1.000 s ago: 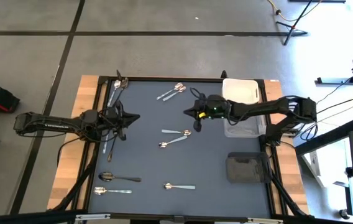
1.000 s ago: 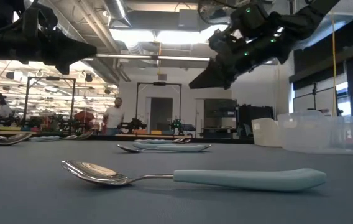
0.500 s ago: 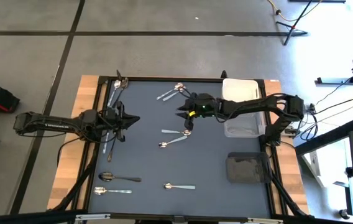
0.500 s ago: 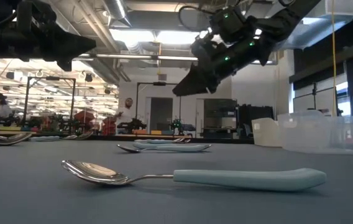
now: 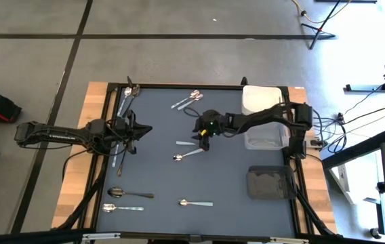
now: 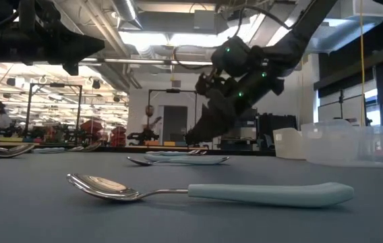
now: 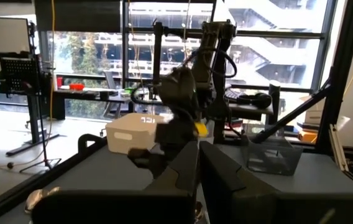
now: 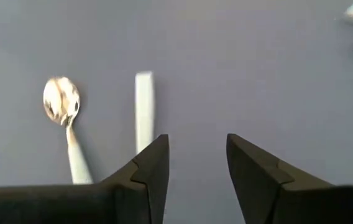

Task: Sort silverware by color (type)
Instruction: Put the light blue spoon into the white bin

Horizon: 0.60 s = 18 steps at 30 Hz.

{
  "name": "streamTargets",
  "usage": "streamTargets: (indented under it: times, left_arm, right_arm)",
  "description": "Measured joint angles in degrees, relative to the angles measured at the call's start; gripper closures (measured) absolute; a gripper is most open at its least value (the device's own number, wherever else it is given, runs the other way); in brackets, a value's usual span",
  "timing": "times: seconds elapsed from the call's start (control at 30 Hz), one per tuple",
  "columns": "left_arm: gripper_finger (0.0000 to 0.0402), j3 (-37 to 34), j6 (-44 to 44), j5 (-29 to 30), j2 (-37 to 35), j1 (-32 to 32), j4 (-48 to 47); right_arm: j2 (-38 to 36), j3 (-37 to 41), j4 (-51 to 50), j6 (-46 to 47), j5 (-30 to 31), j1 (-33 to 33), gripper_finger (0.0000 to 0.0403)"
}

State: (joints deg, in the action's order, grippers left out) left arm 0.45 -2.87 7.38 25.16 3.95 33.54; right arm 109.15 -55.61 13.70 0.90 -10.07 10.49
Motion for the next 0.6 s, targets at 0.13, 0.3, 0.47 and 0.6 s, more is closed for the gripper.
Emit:
streamTargets:
  times: [0.13, 0.3, 0.47, 0.6]
  left_arm:
    - [0.0391, 0.00, 0.44, 0.00, 0.03, 0.00, 1.04]
    - [0.0391, 0.00, 0.42, -0.01, 0.03, 0.00, 1.28]
    - [0.0391, 0.00, -0.67, 0.10, 0.03, 0.00, 2.07]
    - [0.0391, 0.80, -2.82, 1.05, 0.00, 0.00, 3.45]
  right_arm:
    - [2.25, 0.04, 1.46, -1.11, 0.83, -1.81, 0.0253]
    - [4.71, 0.04, 5.47, -1.21, 3.73, -2.77, 0.0253]
    - [6.63, -0.01, 6.95, -1.31, 1.95, -2.67, 0.0253]
    - [7.06, -0.09, 6.84, -1.31, 1.92, -2.66, 0.0253]
